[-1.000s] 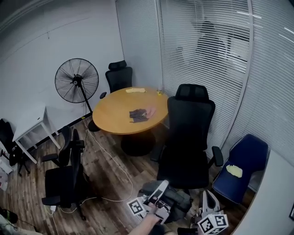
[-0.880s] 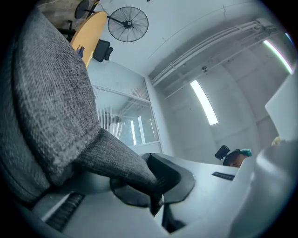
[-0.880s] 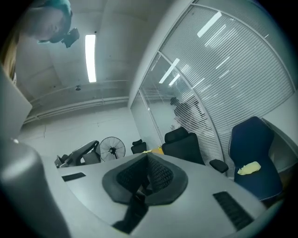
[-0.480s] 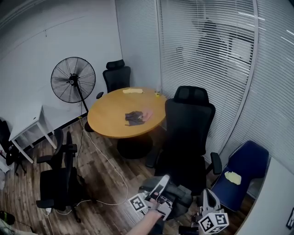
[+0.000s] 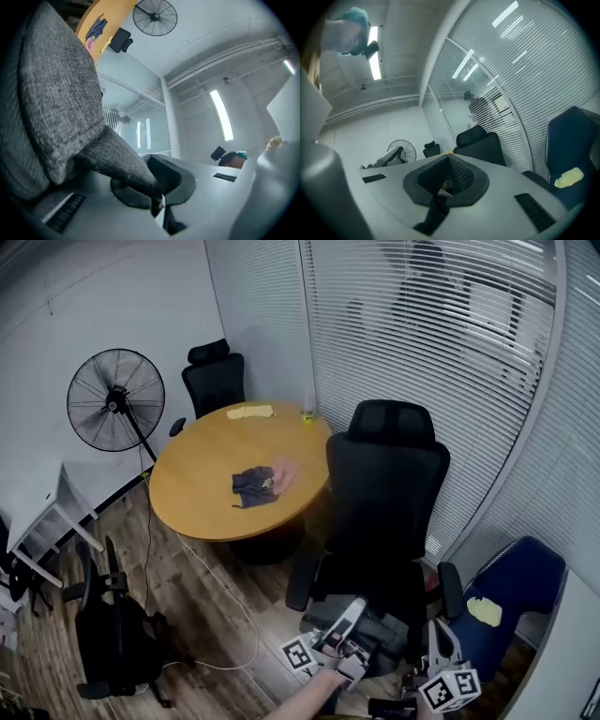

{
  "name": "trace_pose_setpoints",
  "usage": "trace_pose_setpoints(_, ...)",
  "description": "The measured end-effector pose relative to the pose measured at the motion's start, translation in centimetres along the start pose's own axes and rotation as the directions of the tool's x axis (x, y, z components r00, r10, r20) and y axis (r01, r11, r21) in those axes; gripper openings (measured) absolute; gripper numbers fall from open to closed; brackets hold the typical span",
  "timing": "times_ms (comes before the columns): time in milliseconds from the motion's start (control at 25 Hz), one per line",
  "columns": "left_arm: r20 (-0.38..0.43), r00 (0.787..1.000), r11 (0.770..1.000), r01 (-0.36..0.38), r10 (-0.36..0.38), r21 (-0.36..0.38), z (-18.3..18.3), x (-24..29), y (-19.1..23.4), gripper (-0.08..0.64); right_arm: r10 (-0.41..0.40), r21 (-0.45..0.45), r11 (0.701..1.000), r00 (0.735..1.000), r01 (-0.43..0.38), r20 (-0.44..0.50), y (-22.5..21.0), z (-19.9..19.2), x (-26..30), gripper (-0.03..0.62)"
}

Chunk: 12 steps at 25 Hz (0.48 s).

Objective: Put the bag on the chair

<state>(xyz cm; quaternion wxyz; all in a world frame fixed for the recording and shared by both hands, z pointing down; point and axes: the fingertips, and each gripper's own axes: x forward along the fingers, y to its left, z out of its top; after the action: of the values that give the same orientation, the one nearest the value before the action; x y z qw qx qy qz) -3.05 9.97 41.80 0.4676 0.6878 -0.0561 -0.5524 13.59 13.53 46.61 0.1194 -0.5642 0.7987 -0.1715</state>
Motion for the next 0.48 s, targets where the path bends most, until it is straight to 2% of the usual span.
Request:
trace_pose_setpoints(320,-0.082,0.996,0.997,-0.045,0.039,-0.068,5.9,9.1,9.0,0.023,-0.025,0.013,1.000,1.000,0.025,0.007,-3.5,2.2,13.2,0.013)
trace_pose_setpoints(480,-0.104,0.992,0.993,-0.075,0.065,-0.094,8.6,12.1,12.8,0.023,-0.055,0.007,0.998,0.998,0.055,0.007,-5.4,2.8,18.1,0.012)
